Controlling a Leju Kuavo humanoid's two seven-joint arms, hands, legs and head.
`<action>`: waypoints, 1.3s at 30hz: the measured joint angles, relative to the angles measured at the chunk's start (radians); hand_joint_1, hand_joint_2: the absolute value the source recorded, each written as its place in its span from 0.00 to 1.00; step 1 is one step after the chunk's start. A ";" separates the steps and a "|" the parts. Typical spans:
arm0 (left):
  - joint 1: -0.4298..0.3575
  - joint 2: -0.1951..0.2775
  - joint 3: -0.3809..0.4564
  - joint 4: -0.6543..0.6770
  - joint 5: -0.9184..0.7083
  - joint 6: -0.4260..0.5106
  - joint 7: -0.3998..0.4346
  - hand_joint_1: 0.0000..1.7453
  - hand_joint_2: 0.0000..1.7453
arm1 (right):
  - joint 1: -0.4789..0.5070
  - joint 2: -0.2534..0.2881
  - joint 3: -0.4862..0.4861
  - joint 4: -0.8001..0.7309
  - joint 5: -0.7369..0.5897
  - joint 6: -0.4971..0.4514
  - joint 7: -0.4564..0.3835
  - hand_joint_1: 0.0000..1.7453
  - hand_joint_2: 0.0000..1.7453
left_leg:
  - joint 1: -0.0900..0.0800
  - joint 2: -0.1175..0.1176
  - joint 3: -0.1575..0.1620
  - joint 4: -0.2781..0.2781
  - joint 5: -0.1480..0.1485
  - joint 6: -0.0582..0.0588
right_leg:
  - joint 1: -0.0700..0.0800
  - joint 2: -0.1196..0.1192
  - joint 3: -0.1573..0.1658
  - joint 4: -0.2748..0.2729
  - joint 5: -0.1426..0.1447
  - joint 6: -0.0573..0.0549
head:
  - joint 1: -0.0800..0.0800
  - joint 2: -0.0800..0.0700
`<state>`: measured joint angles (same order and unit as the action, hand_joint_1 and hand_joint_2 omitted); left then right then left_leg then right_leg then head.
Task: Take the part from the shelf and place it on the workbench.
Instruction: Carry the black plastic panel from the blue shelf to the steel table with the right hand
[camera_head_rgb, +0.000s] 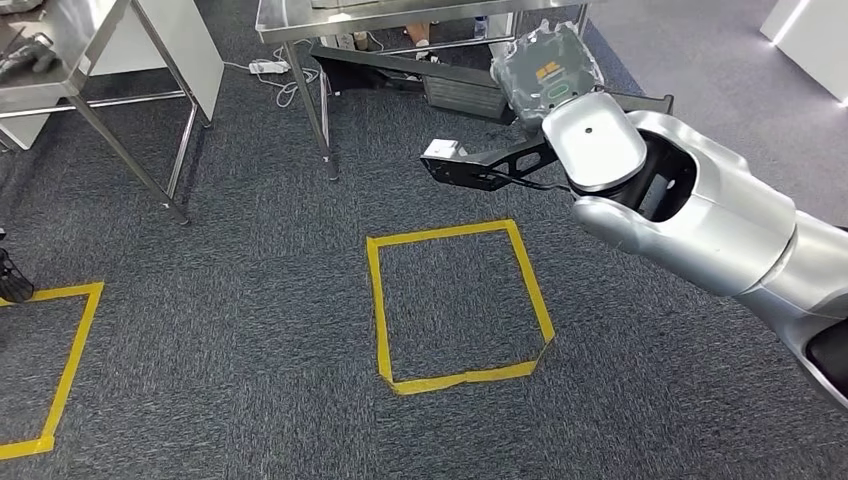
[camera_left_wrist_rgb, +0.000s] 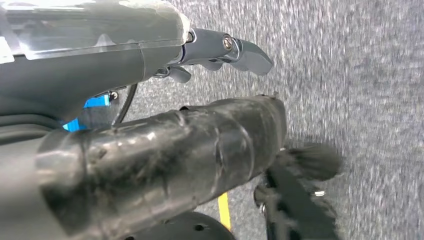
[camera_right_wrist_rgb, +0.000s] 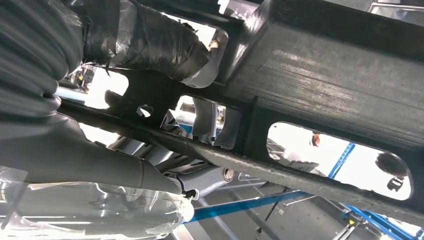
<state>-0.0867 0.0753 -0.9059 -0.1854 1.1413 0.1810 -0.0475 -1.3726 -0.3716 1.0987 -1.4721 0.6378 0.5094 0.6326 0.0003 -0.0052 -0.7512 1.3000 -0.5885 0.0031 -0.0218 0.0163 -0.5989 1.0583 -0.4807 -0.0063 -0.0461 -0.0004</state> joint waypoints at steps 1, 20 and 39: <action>0.001 0.000 0.000 0.000 0.000 0.000 0.000 0.00 0.00 | -0.002 0.000 0.000 0.000 0.000 0.003 0.000 1.00 1.00 | -0.002 0.000 -0.001 -0.035 0.023 0.009 | 0.004 0.000 0.015 -0.001 -0.010 -0.001 | 0.000 0.000; 0.003 0.000 -0.013 0.001 0.000 0.000 0.012 0.00 0.00 | -0.026 0.003 0.004 0.001 0.002 0.019 0.001 1.00 1.00 | -0.015 -0.008 0.185 -0.276 0.098 0.037 | -0.012 -0.009 -0.072 0.015 0.043 0.045 | 0.018 0.000; 0.000 0.003 -0.016 0.002 -0.002 0.013 0.027 0.00 0.00 | -0.020 0.003 0.025 0.006 -0.014 0.018 0.000 1.00 1.00 | -0.037 0.000 0.112 -0.327 0.203 0.064 | -0.013 -0.001 0.071 -0.016 -0.027 0.029 | 0.011 0.000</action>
<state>-0.0863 0.0779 -0.9217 -0.1839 1.1398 0.1937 -0.0204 -1.3924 -0.3688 1.1234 -1.4663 0.6239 0.5274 0.6329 -0.0369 -0.0050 -0.6390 0.9726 -0.3851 0.0668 -0.0346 0.0149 -0.5279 1.0420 -0.5076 0.0227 -0.0347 -0.0004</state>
